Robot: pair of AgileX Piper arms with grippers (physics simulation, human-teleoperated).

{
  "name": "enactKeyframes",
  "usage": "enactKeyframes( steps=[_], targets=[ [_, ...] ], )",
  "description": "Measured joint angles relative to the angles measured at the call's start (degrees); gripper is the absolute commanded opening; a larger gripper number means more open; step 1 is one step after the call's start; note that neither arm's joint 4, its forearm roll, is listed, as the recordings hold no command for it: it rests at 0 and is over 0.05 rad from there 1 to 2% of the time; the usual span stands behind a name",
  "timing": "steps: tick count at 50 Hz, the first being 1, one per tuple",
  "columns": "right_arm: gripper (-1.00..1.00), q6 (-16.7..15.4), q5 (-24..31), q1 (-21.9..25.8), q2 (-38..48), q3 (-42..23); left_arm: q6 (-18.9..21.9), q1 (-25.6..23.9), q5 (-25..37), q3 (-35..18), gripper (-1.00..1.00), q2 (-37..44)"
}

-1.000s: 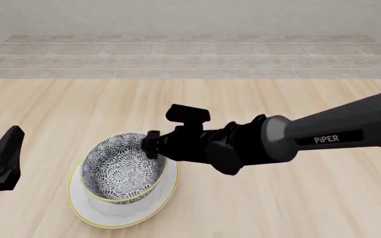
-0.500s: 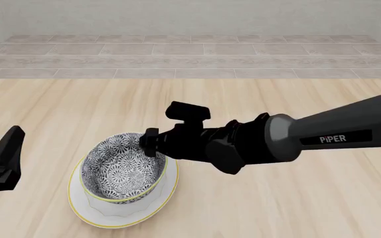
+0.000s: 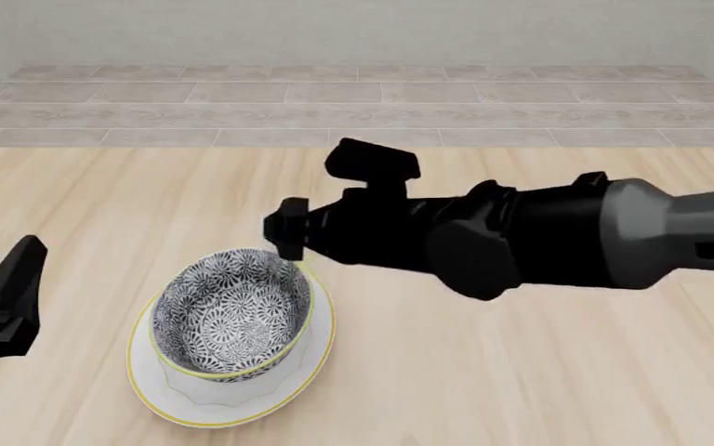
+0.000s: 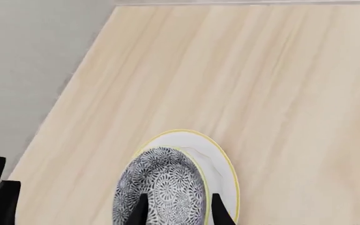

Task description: Put the bowl on the plate.

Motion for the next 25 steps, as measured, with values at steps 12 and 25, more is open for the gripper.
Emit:
enactKeyframes(
  steps=[12,25],
  targets=[
    [1.00,-1.4,1.6,0.1,-7.5,2.6,0.2,0.0,0.5,0.0,1.00,-0.3],
    [1.00,0.3,-4.8,0.6,-15.3,11.8,0.4,-0.1,0.7,0.0,1.00,-0.2]
  ],
)
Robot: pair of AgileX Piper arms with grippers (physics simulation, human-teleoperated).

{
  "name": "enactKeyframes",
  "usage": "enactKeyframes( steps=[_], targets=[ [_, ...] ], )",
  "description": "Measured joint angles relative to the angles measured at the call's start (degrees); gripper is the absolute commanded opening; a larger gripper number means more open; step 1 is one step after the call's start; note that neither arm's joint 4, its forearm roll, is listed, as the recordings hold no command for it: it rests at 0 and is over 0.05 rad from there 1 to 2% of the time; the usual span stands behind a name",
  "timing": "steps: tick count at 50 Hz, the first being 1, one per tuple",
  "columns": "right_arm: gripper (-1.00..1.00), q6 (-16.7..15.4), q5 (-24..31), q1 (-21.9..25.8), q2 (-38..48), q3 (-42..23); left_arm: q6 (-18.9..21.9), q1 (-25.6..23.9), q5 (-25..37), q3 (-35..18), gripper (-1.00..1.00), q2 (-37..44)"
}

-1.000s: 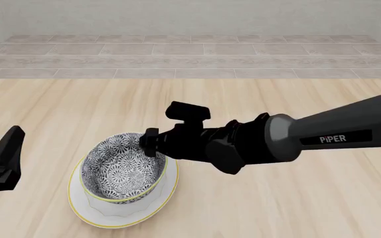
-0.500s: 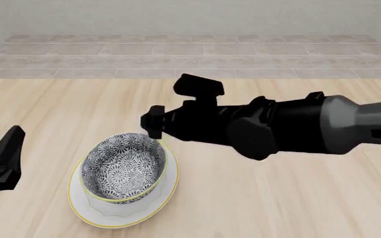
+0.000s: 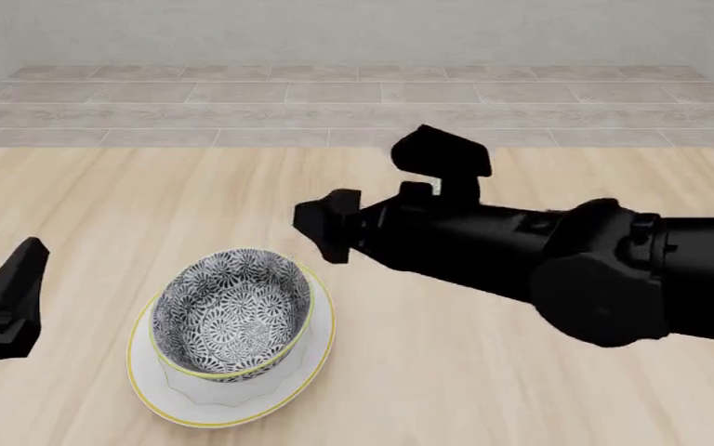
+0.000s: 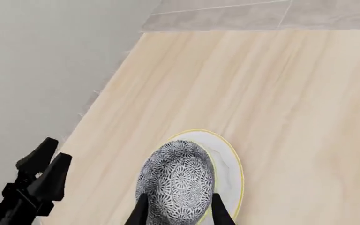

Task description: Put the bowl on the plate.

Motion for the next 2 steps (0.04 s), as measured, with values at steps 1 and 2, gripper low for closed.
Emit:
enactKeyframes(
  steps=[1,2],
  targets=[
    [1.00,0.4,-1.5,-0.1,-0.4,1.3,0.0,0.0,0.0,0.0,1.00,0.0],
    [1.00,0.7,-2.8,-0.2,-0.8,2.6,0.0,0.0,0.1,0.0,1.00,0.0]
  ],
)
